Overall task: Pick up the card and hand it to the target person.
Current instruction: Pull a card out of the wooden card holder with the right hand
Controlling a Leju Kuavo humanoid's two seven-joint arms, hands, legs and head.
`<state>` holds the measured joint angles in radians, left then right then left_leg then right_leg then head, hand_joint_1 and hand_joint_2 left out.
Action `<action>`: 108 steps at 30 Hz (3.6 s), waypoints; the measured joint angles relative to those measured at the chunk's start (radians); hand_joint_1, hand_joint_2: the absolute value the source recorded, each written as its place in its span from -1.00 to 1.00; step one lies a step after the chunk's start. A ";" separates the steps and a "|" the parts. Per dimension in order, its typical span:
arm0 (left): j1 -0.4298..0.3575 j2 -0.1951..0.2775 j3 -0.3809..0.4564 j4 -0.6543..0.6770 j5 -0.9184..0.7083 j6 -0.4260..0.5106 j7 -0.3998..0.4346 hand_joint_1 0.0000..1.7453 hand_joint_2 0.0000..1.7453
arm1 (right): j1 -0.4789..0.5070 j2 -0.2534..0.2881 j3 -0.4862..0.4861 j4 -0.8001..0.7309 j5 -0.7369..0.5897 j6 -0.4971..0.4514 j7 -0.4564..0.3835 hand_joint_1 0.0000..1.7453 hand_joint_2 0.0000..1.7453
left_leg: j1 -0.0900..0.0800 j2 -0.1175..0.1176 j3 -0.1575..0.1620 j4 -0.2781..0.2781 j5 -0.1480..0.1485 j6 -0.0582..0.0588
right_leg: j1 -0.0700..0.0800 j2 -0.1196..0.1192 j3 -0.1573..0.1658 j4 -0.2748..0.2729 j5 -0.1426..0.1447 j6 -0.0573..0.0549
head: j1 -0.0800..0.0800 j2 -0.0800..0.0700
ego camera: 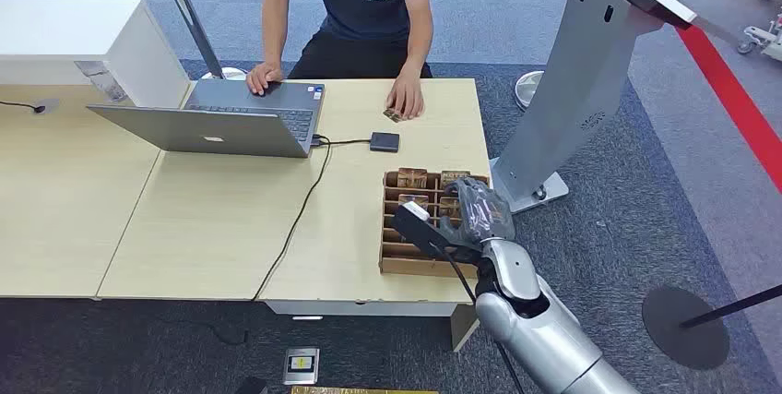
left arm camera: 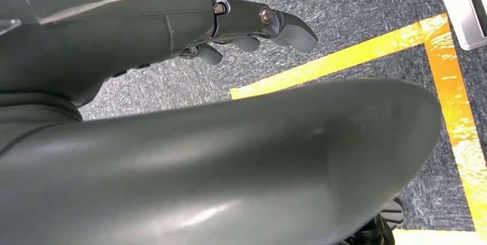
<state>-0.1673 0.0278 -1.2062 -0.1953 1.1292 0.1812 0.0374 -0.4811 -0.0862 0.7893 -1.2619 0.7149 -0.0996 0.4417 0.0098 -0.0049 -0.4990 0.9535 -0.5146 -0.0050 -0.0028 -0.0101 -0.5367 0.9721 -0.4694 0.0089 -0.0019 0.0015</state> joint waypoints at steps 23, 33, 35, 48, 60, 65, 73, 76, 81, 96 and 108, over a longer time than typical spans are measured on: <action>0.000 0.000 0.000 0.000 0.000 -0.001 0.000 -1.00 -1.00 | 0.000 0.000 0.000 0.000 0.000 0.000 0.000 0.26 1.00 | 0.000 0.000 0.000 0.000 0.000 0.000 | 0.000 0.000 0.000 0.000 0.000 0.000 | 0.000 0.000; 0.000 0.000 0.000 0.000 -0.001 -0.001 0.000 -1.00 -1.00 | 0.000 -0.001 0.000 0.000 0.000 0.000 0.000 0.26 1.00 | 0.000 0.000 0.000 0.000 0.000 0.000 | 0.000 0.000 0.000 0.000 0.000 0.000 | 0.000 0.000; 0.000 0.000 0.000 0.000 -0.001 -0.001 0.000 -1.00 -1.00 | 0.000 -0.001 0.000 0.000 0.000 0.000 0.000 0.26 1.00 | 0.000 0.000 0.000 0.000 0.000 0.000 | 0.000 0.000 0.000 0.000 0.000 0.000 | 0.000 0.000; 0.000 0.000 0.000 0.000 -0.001 -0.001 0.000 -1.00 -1.00 | 0.000 -0.001 0.000 0.000 0.000 0.001 0.000 0.26 1.00 | 0.000 0.000 0.000 0.000 0.000 0.000 | 0.000 0.000 0.000 0.000 0.000 0.000 | 0.000 0.000; 0.000 0.000 0.000 0.000 -0.002 -0.003 0.003 -1.00 -1.00 | 0.000 -0.005 0.000 -0.003 0.000 0.003 0.002 0.49 1.00 | 0.000 0.000 0.000 0.000 0.000 0.000 | 0.000 0.000 0.000 0.000 0.000 0.000 | 0.000 0.000; 0.000 0.000 0.000 0.000 -0.006 -0.004 0.002 -1.00 1.00 | 0.000 -0.007 -0.001 -0.008 0.001 0.002 0.002 0.84 1.00 | 0.000 0.000 0.000 0.000 0.000 0.000 | 0.000 0.000 0.000 0.000 0.000 0.000 | 0.000 0.000; -0.002 0.000 -0.005 0.000 -0.021 0.015 -0.012 -1.00 1.00 | 0.003 -0.009 -0.001 -0.015 0.009 -0.005 -0.009 0.86 1.00 | 0.000 0.000 0.000 0.000 0.000 0.000 | 0.000 0.000 0.000 0.000 0.000 0.000 | 0.000 0.000; -0.003 0.000 -0.005 0.000 -0.013 0.019 -0.016 -1.00 1.00 | 0.005 -0.010 -0.001 -0.022 0.013 -0.018 -0.025 0.86 1.00 | 0.000 0.000 0.000 0.000 0.000 0.000 | 0.000 0.000 0.000 0.000 0.000 0.000 | 0.000 0.000; -0.003 0.000 -0.005 0.000 -0.010 0.008 -0.015 -1.00 1.00 | -0.005 -0.011 -0.003 -0.054 -0.002 -0.043 -0.077 0.86 1.00 | 0.000 0.000 0.000 0.000 0.000 0.000 | 0.000 0.000 0.000 0.000 0.000 0.000 | 0.000 0.000; -0.029 0.000 -0.012 0.000 -0.035 -0.017 0.006 -1.00 1.00 | -0.198 0.039 0.004 -0.036 -0.111 -0.052 -0.190 0.86 1.00 | 0.000 0.000 0.000 0.000 0.001 -0.001 | 0.000 0.000 0.000 0.001 0.001 -0.001 | 0.000 0.000; -0.052 -0.005 -0.039 0.000 -0.052 -0.032 0.012 -1.00 1.00 | -0.388 0.165 0.044 0.355 -0.007 -0.292 -0.367 0.86 1.00 | 0.000 -0.001 -0.001 0.000 0.002 -0.002 | 0.000 0.000 0.000 0.001 0.001 -0.001 | 0.000 0.000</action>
<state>-0.2196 0.0226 -1.2456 -0.1953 1.0772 0.1493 0.0492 -0.8696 0.0787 0.8331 -0.9067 0.7078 -0.3912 0.0746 0.0100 -0.0054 -0.5001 0.9535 -0.5130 -0.0067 -0.0027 -0.0102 -0.5371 0.9733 -0.4687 0.0082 -0.0018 0.0015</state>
